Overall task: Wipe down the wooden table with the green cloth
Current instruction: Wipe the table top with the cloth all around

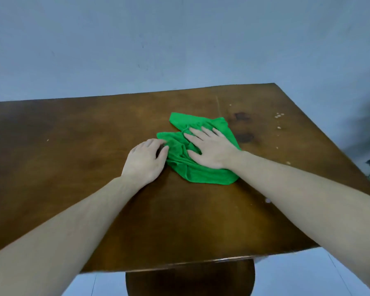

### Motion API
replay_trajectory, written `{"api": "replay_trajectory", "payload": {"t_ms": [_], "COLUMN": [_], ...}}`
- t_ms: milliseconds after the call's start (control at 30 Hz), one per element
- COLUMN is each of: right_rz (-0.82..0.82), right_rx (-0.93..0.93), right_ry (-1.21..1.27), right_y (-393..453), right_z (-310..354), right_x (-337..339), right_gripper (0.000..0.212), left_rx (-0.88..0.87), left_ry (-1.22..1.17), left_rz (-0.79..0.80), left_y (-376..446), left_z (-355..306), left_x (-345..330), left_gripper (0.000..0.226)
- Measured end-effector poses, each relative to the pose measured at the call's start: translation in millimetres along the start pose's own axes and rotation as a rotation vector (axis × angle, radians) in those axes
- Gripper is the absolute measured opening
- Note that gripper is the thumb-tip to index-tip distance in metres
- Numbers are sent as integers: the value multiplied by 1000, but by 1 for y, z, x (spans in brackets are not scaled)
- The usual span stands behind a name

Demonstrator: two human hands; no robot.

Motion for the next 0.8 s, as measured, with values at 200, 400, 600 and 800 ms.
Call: {"api": "replay_trajectory", "payload": {"t_ms": [200,400,600,800], "right_rz": [-7,-21,7,17], "right_rx": [57,141,162,104], "right_ry": [29,11,10,1], "right_y": [-101,-179,-221,-237], "right_z": [58,92,78,34], "right_x": [-18,-31,-30,-26], "right_gripper": [68,69,59,62], "left_rx": [-52,-141,-159,-140], "left_ry": [-12,-6,-48,-69], "left_rz": [26,26,54,45], "left_y": [-83,-140,-168,-164], "left_z": [-15,-37,-58,-67], "left_x": [3,5,7,6], "left_gripper": [47,40,24,33]}}
Point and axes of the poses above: each hand's wrist, its own y-axis towards the middle knuckle, its own x-axis out of the back of the hand, z = x × y, the point moved 6 cm from there along y, towards the middle knuckle, and after that the axes turned 5 degrees about y, right-handed, at the moved point
